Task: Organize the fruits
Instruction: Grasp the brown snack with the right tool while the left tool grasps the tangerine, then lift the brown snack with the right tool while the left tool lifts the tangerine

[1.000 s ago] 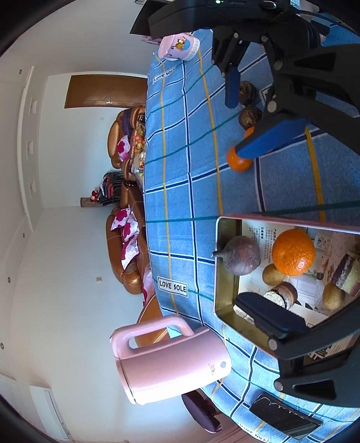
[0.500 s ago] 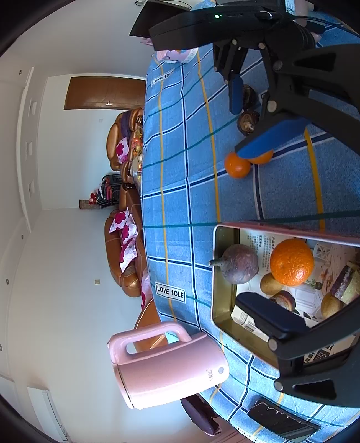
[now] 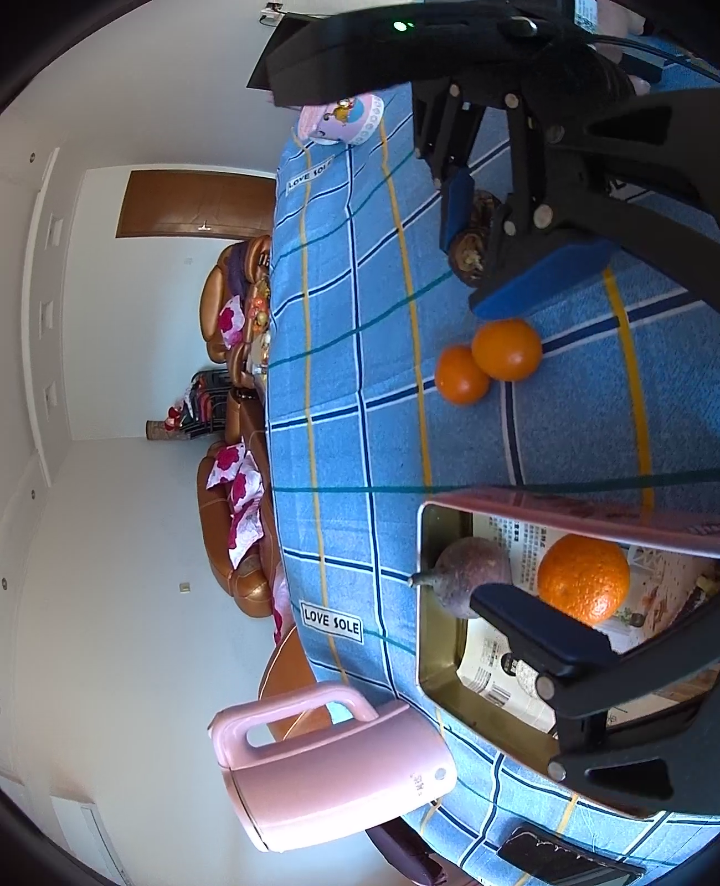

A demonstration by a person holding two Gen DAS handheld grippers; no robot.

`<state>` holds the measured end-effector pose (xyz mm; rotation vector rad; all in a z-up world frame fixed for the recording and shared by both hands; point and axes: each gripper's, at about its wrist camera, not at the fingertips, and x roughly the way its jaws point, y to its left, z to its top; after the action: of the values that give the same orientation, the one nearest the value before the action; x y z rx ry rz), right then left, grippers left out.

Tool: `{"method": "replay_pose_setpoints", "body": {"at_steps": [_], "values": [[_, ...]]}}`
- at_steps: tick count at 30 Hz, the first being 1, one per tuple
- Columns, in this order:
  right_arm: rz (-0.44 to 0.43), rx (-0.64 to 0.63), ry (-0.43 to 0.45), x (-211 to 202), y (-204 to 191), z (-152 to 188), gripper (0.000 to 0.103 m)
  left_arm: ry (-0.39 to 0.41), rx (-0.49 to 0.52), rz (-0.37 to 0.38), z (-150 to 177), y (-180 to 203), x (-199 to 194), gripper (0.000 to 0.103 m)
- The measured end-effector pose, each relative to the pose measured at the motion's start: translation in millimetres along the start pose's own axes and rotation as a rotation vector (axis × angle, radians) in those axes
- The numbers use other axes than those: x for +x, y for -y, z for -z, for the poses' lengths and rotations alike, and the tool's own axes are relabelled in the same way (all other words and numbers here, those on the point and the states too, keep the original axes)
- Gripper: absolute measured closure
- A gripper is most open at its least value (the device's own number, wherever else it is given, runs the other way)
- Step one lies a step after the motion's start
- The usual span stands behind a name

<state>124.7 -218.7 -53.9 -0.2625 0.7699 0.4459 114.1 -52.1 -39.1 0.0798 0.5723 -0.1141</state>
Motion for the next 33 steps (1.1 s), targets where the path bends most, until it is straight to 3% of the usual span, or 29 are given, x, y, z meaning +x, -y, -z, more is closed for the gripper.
{"method": "replay_pose_setpoints", "body": {"at_steps": [4,12,20,24,33], "values": [[0.046,0.097,0.064,-15,13,4,0.065,-0.023,0.01,0.021,-1,7,7,0.014],[0.105,0.238,0.103,-22,34,4,0.065,-0.134,0.002,0.119,-2,22,37,0.032],[0.119,0.256,0.125,-26,39,6,0.065,-0.23,0.026,0.155,-2,36,60,0.044],[0.108,0.253,0.119,-25,38,5,0.065,-0.257,0.011,0.169,-2,35,66,0.068],[0.082,0.239,0.143,-29,36,7,0.065,-0.206,-0.003,0.174,-4,32,56,0.068]]}}
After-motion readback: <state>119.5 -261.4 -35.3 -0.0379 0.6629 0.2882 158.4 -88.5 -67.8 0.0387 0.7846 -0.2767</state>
